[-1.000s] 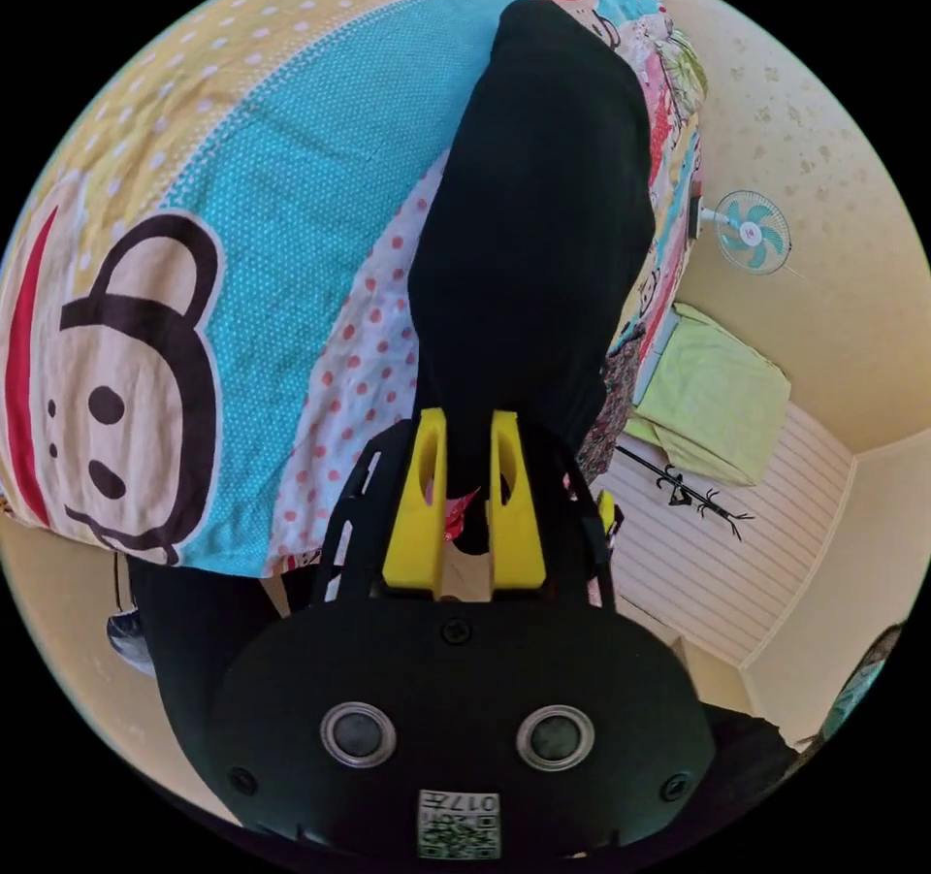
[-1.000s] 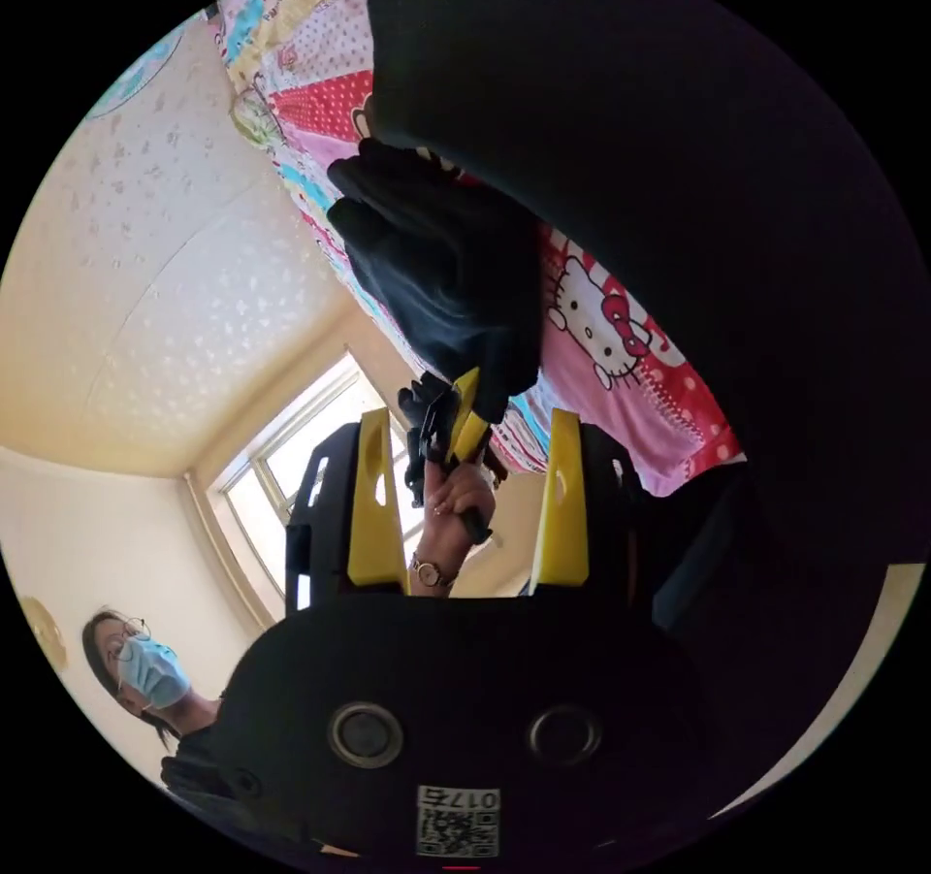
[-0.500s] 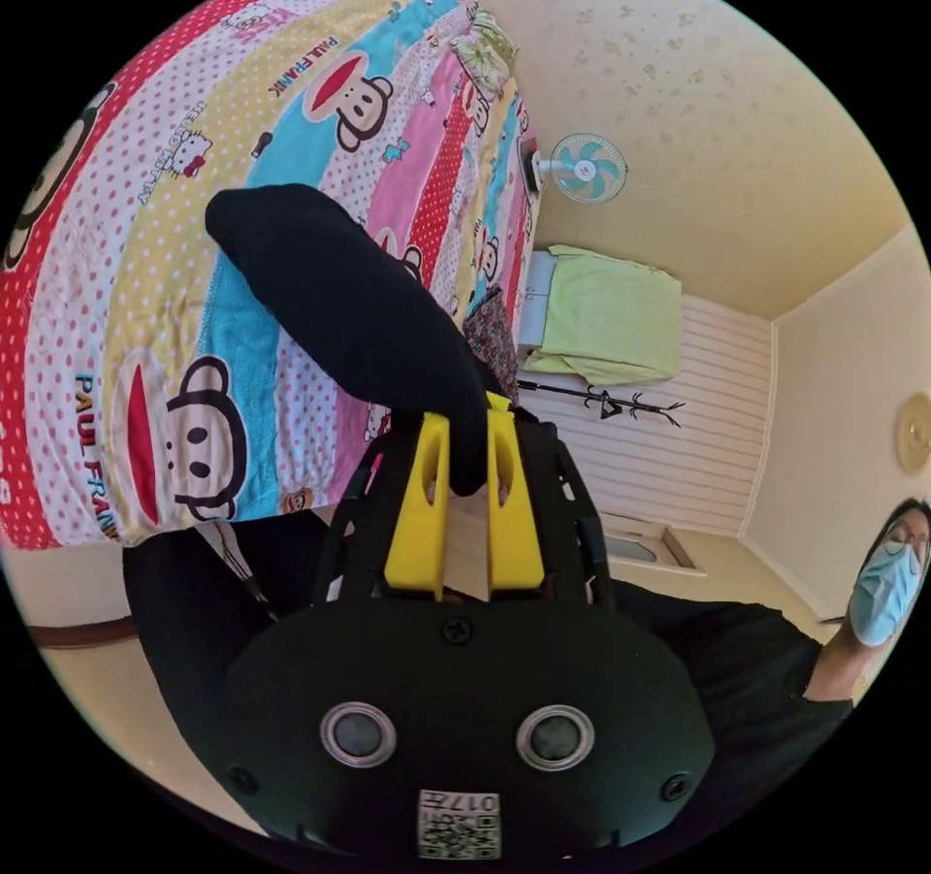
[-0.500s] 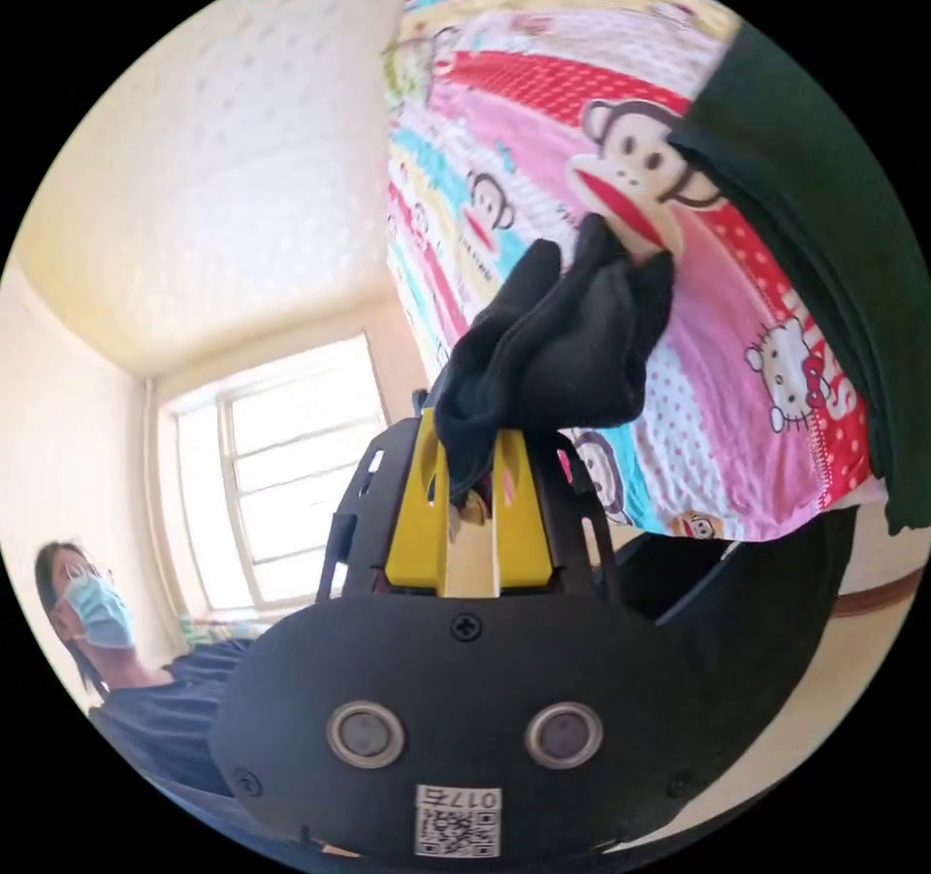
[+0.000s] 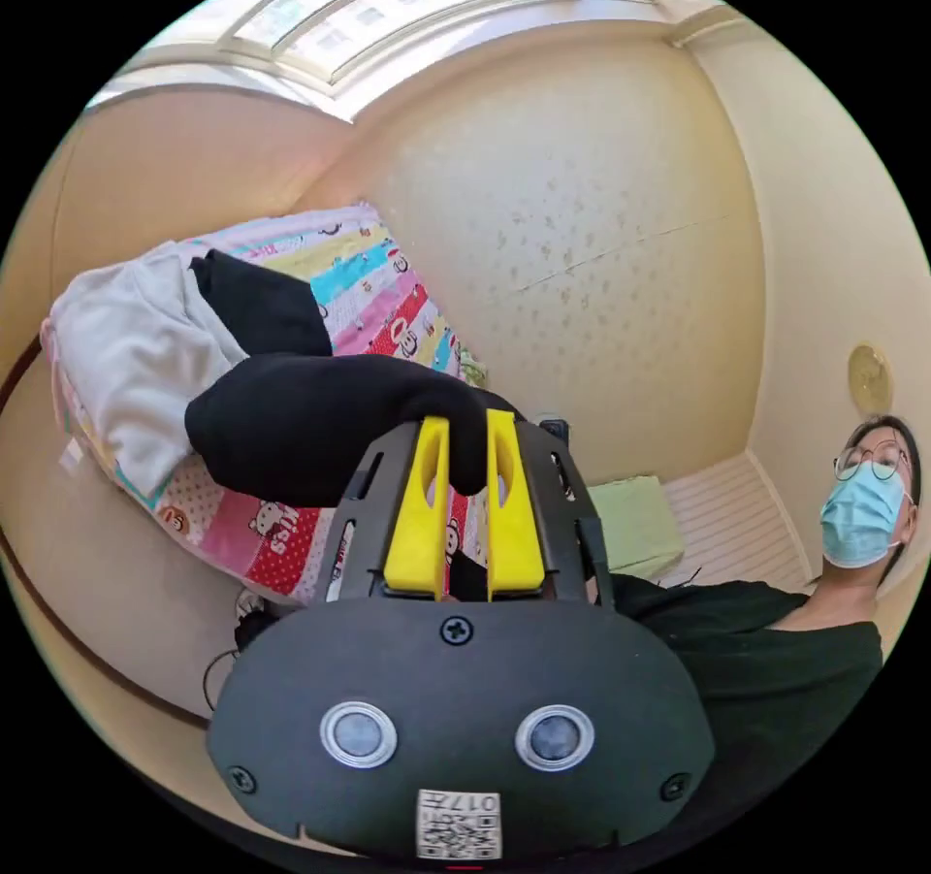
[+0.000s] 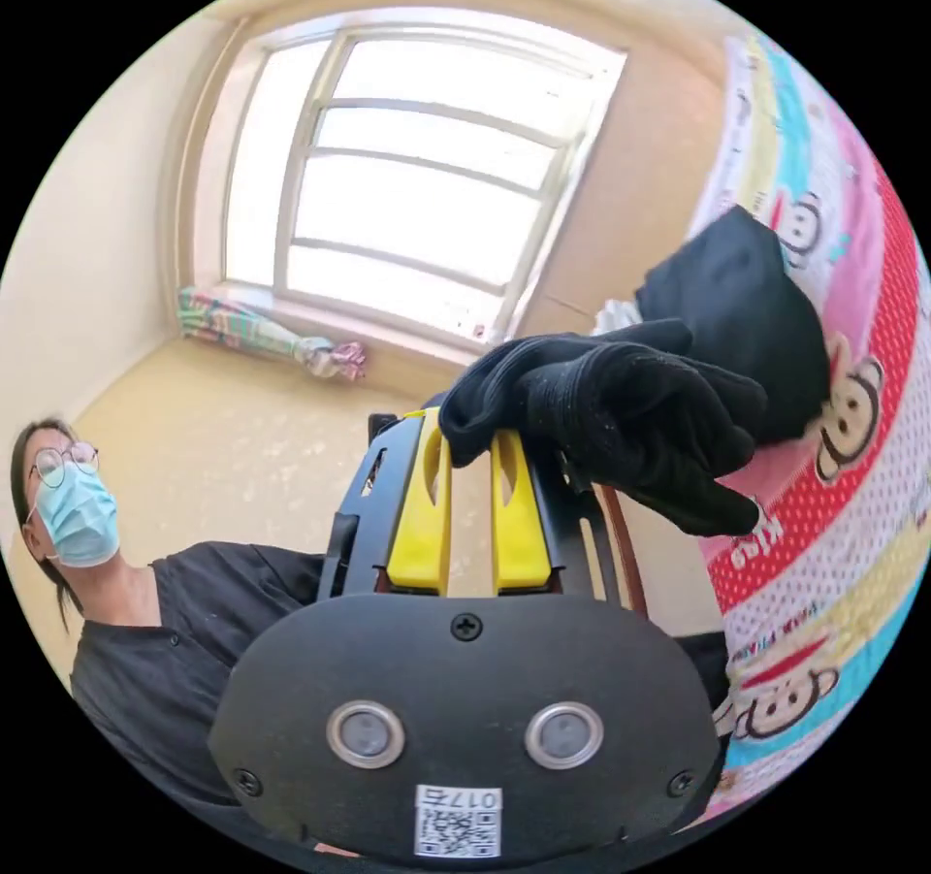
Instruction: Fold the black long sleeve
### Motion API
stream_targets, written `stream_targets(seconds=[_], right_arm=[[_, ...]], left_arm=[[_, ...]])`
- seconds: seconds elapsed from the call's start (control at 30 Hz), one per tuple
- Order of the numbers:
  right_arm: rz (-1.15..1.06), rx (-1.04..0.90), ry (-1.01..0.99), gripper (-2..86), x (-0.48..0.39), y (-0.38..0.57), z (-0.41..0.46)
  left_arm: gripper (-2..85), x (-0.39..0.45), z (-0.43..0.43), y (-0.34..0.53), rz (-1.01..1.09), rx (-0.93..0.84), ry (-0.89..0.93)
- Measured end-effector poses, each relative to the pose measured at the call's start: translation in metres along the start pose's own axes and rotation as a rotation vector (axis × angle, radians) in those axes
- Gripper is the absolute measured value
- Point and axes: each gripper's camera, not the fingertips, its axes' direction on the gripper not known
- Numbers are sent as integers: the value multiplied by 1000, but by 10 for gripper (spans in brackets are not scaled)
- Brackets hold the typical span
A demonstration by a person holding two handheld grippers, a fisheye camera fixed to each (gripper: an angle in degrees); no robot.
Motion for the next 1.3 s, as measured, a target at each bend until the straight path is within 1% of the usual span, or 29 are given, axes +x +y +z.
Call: stream_targets(seconds=[0.07, 0.1, 0.17, 0.2, 0.23, 0.3, 0.33, 0.37, 0.4, 0.43, 0.47, 0.53, 0.63, 0.7, 0.73, 0.77, 0.8, 0.83, 0.87, 0.9, 0.93, 0.97, 1.0, 1.03, 1.07, 1.13, 1.17, 1.2, 1.3], right_arm=[[-91, -38, 4, 65, -23, -33, 41], [-134, -49, 23, 64, -30, -49, 66], [-132, -61, 64, 63, -25, -67, 100], [-84, -72, 101, 62, -9, -77, 121], [-52, -74, 127, 61, 3, -81, 132], [72, -98, 247, 51, 62, -86, 168], [83, -125, 293, 46, 78, -85, 176], [123, -186, 402, 36, 114, -74, 190], [247, -245, 493, 26, 154, -53, 197], [312, -269, 508, 22, 172, -40, 197], [404, -273, 501, 17, 199, -13, 190], [470, -256, 506, 12, 223, 26, 169], [513, -350, 664, 8, 249, 83, 121], [586, -408, 841, 6, 261, 132, 66], [622, -415, 875, 5, 263, 145, 49], [690, -405, 921, 5, 262, 172, 15], [763, -340, 947, 5, 256, 199, -20], [802, -295, 944, 5, 251, 213, -37], [865, -197, 914, 4, 240, 241, -67], [917, -96, 887, 4, 227, 271, -93], [942, -50, 877, 4, 221, 286, -104], [990, 33, 866, 4, 209, 315, -120], [1032, 118, 859, 4, 198, 342, -130], [1045, 155, 850, 4, 193, 354, -132], [1070, 204, 836, 5, 184, 372, -134], [1085, 209, 865, 4, 176, 383, -129], [1073, 179, 886, 4, 173, 381, -122], [1048, 121, 894, 5, 174, 373, -112], [964, -5, 981, 4, 178, 336, -85]], left_arm=[[66, 22, -61, -15, 67, 141, -53], [66, 25, -72, -18, 82, 173, -63], [67, 17, -96, -27, 86, 238, -104], [67, 10, -97, -30, 63, 242, -115], [68, -8, -95, -33, 5, 242, -142], [70, -44, -77, -34, -64, 228, -239], [72, -72, -55, -29, -93, 195, -385], [76, -106, -25, -21, -177, 108, -536], [78, -124, -9, -16, -234, 46, -584], [72, -156, 20, -4, -342, -92, -637], [54, -174, 41, 11, -394, -175, -627], [17, -181, 56, 29, -464, -214, -574], [0, -169, 62, 44, -496, -224, -532], [-3, -155, 53, 46, -500, -202, -545], [-4, -128, 29, 42, -464, -118, -686], [-4, -79, -12, 35, -323, 77, -896], [-5, -50, -33, 30, -209, 189, -971], [-5, -3, -72, 18, -13, 404, -1096], [-4, 20, -104, -2, 100, 585, -1216], [-3, 18, -116, -17, 110, 615, -1247], [-1, -23, -134, -58, -21, 545, -1188], [3, -106, -126, -102, -244, 313, -869], [5, -156, -103, -118, -352, 154, -640], [1, -218, -53, -126, -505, 2, -500], [-2, -227, -16, -124, -462, -17, -530], [-4, -208, 18, -132, -361, -43, -597], [-5, -195, 32, -140, -299, -54, -650], [-5, -191, 35, -144, -284, -54, -663], [-6, -195, 26, -157, -320, -53, -628]])
